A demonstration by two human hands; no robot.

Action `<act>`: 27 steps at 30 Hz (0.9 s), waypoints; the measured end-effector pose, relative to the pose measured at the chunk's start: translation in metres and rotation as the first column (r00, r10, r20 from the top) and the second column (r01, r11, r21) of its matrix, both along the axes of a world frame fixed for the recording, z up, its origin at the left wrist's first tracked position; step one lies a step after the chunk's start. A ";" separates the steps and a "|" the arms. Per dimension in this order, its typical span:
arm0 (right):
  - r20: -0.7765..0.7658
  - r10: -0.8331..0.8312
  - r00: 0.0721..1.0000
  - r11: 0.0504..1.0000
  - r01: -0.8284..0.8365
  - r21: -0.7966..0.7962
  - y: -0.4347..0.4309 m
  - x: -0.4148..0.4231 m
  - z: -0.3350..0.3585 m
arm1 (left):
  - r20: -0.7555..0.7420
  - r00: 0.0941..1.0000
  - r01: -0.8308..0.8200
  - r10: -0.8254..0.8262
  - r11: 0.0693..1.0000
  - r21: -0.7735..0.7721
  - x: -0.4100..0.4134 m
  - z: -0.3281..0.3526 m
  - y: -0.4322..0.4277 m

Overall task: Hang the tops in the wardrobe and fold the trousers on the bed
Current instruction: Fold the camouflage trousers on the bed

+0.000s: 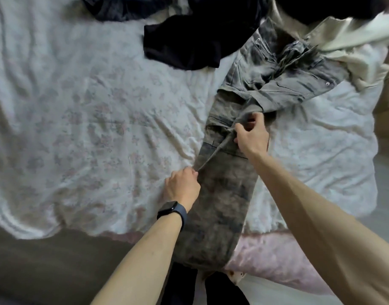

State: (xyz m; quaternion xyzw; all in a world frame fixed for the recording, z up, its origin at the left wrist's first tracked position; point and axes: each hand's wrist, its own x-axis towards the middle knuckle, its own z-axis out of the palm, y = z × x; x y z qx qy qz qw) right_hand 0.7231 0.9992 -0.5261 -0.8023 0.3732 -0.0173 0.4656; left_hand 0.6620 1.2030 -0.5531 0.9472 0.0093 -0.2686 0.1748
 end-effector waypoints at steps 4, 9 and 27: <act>-0.346 0.624 0.701 0.777 -0.602 0.183 0.021 0.009 -0.008 | -0.161 0.986 -0.031 0.042 0.997 0.070 0.005 -0.007 0.013; -0.243 0.432 0.869 0.896 -0.381 0.229 -0.005 -0.005 -0.009 | -0.235 0.972 -0.044 0.026 0.997 -0.071 0.027 0.008 -0.003; -0.183 -0.632 0.753 0.515 0.584 0.627 -0.243 0.083 -0.001 | 0.215 0.712 0.636 -0.668 0.744 0.205 0.167 0.041 -0.239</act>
